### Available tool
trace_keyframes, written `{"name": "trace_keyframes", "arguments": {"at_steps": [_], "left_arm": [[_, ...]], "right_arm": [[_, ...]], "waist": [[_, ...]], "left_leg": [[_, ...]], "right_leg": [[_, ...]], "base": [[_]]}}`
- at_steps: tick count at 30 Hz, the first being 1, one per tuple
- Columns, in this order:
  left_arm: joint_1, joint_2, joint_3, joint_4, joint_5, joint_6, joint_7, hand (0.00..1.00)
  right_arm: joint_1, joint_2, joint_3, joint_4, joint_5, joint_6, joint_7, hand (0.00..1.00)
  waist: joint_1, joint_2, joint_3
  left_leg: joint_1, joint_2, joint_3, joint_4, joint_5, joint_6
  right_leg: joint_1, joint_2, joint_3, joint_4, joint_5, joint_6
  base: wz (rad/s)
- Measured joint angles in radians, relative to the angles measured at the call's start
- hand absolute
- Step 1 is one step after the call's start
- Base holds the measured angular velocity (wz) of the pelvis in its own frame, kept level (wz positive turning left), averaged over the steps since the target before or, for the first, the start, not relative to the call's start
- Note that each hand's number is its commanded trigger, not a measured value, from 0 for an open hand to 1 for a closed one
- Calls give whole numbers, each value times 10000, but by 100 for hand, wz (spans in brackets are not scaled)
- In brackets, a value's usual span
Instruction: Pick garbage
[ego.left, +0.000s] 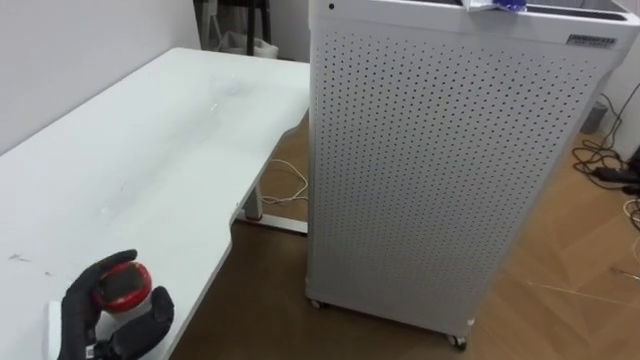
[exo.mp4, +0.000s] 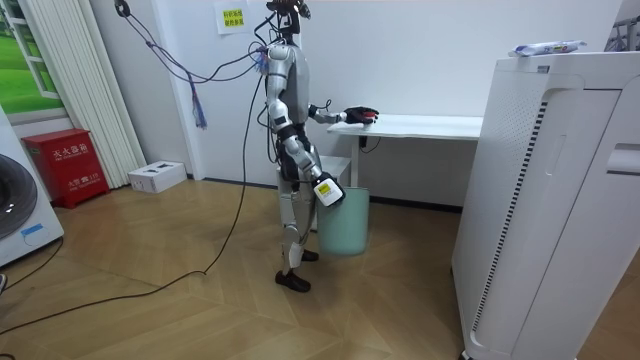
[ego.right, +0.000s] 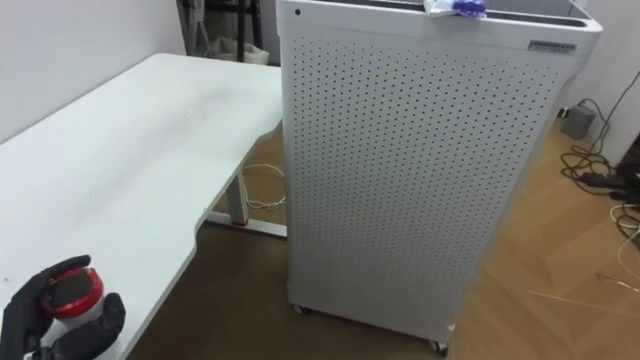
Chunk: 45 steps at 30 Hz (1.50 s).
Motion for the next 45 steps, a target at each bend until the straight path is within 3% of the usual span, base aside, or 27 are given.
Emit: {"name": "trace_keyframes", "arguments": {"at_steps": [15, 21, 23, 27, 29, 32, 35, 41, 45], "left_arm": [[-459, -51, -413, 857, -15, -204, -512, 100], [-623, -250, -423, 894, -36, -349, -785, 100], [-848, -362, -877, 869, -727, -398, -799, 100], [-1330, -485, -1916, 821, -975, -320, -1038, 100], [-1584, -586, -2689, 793, -987, 106, -1484, 100], [-1508, -642, -3701, 869, -1079, 675, -2025, 100], [-1517, -700, -4360, 895, -1090, 754, -2380, 100], [-1662, -845, -4635, 1058, -1093, 754, -2784, 100], [-1667, -862, -4640, 1068, -1054, 756, -2885, 100]], "right_arm": [[-62, 87, 117, -1040, 370, 196, -479, 100], [-777, 115, 119, -1142, 375, 194, -550, 100], [-959, 139, 264, -1152, 352, 172, -772, 100], [-1514, 216, 522, -1193, 369, 156, -1034, 100], [-1742, 328, 699, -1301, 363, 156, -1071, 100], [-1731, 463, 1070, -1899, 360, 162, -1139, 100], [-1743, 541, 1409, -2471, 405, 157, -1120, 100], [-1796, 721, 1481, -2671, 634, 132, -1119, 100], [-1959, 723, 1484, -2672, 622, 132, -1145, 100]], "waist": [[-5, 63, -3], [74, 72, -6], [16, 44, -12], [-127, 57, -9], [-268, -27, 24], [-581, -24, 70], [-847, -2, 104], [-980, 135, 192], [-1099, 275, 259]], "left_leg": [[89, 28, 194, 107, 0, 4], [-105, 24, 455, -53, 68, 45], [-308, 14, 454, 29, 103, 76], [-830, -26, 450, 184, 153, 111], [-1001, -33, 486, 185, 160, 123], [-1071, -22, 568, 168, 160, 124], [-1160, 10, 818, 165, 160, 124], [-1240, 139, 1313, 199, 156, 119], [-1352, 154, 1396, 201, 156, 119]], "right_leg": [[-62, -7, 255, 83, 1, -1], [-577, -18, 500, 213, 13, -10], [-709, -42, 490, 238, 40, 12], [-1217, -123, 487, 479, 58, 18], [-1413, -129, 522, 489, 81, 25], [-1500, -94, 705, 355, 138, 62], [-1693, -76, 952, 362, 161, 67], [-1900, -27, 1352, 345, 207, 49], [-2102, 9, 1546, 411, 206, 48]], "base": [[-3], [-13], [9], [1], [0], [-16], [-25], [-18], [-13]]}}
